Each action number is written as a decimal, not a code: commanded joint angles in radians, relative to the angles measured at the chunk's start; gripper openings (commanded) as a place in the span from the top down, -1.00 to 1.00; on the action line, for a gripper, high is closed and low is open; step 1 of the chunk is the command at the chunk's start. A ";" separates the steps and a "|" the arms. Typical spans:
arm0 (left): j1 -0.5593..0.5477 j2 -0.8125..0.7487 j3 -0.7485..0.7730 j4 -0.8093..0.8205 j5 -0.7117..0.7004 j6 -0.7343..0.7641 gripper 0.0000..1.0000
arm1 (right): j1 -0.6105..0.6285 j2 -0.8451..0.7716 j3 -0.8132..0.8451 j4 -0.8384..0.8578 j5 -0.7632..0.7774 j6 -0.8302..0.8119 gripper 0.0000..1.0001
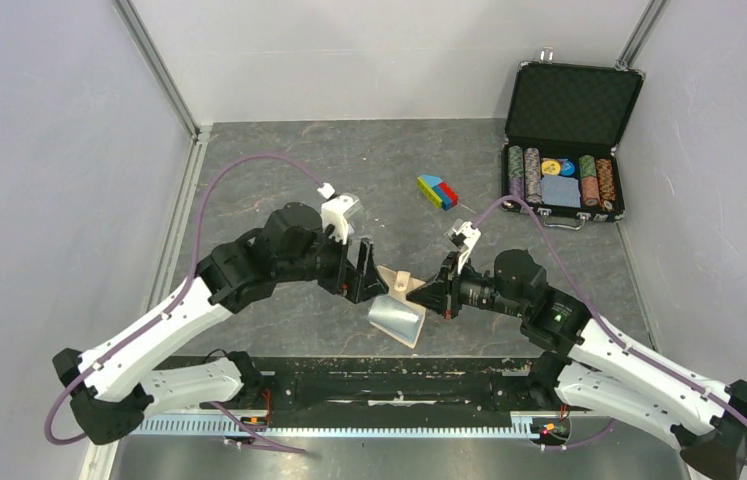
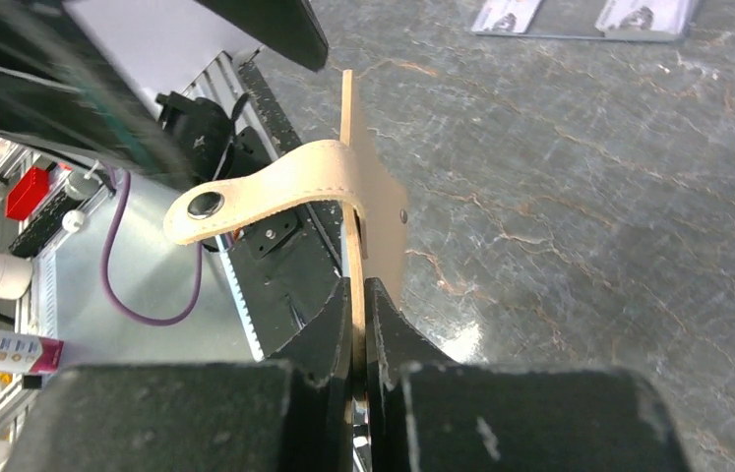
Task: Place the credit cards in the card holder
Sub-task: Open the card holder at the center of the board.
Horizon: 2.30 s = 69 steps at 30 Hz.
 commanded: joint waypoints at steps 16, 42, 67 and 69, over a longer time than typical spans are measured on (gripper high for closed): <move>0.129 -0.053 -0.558 0.566 0.285 -0.404 -0.61 | -0.014 -0.016 -0.085 0.087 0.044 0.208 1.00; 0.079 -0.154 -0.551 0.593 0.284 -0.452 -0.26 | -0.016 -0.005 -0.112 0.088 0.031 0.234 1.00; 0.073 -0.135 -0.601 0.807 0.287 -0.396 0.24 | -0.019 0.040 -0.176 0.273 -0.063 0.575 1.00; 0.067 -0.148 -0.599 0.768 0.265 -0.355 0.32 | -0.023 0.044 -0.176 0.291 -0.075 0.594 1.00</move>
